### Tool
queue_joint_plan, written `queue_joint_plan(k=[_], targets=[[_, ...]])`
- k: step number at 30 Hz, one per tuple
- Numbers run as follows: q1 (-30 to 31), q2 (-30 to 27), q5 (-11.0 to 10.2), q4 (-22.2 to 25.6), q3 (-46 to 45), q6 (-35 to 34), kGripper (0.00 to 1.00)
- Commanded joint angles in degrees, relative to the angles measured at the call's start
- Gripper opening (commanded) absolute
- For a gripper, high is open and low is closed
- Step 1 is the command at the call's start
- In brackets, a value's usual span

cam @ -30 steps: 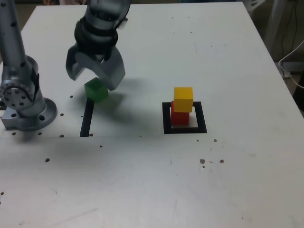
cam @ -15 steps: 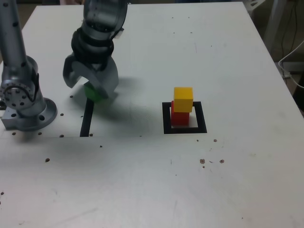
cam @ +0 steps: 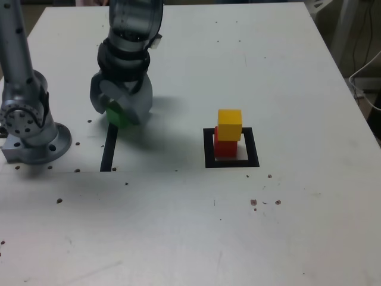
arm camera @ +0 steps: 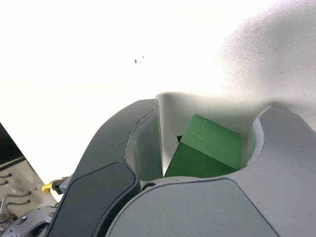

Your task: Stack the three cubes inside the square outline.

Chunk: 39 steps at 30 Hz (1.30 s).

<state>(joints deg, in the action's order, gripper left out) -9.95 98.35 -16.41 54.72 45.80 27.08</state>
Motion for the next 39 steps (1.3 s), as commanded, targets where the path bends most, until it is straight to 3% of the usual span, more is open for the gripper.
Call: queue_joint_plan(k=[1,7,13,19,25,33,39], targets=[[-0.07,-0.09,0.08,-0.04,0.26,0.02,0.2],[-0.05,0.33,1.19,1.5,1.67,1.12,0.11],[1.46,-0.15,2.77,6.08,5.04,1.21,0.07],[4.12,-1.17,3.31,15.09,12.96,-0.69,0.07],[6.28,-0.98,4.59,25.39,26.8,-2.36,0.06],[8.96,0.69,4.93,36.68,45.63,-13.08,0.03],[10.4,3.15,6.24,38.93,51.57,-21.83,0.03]])
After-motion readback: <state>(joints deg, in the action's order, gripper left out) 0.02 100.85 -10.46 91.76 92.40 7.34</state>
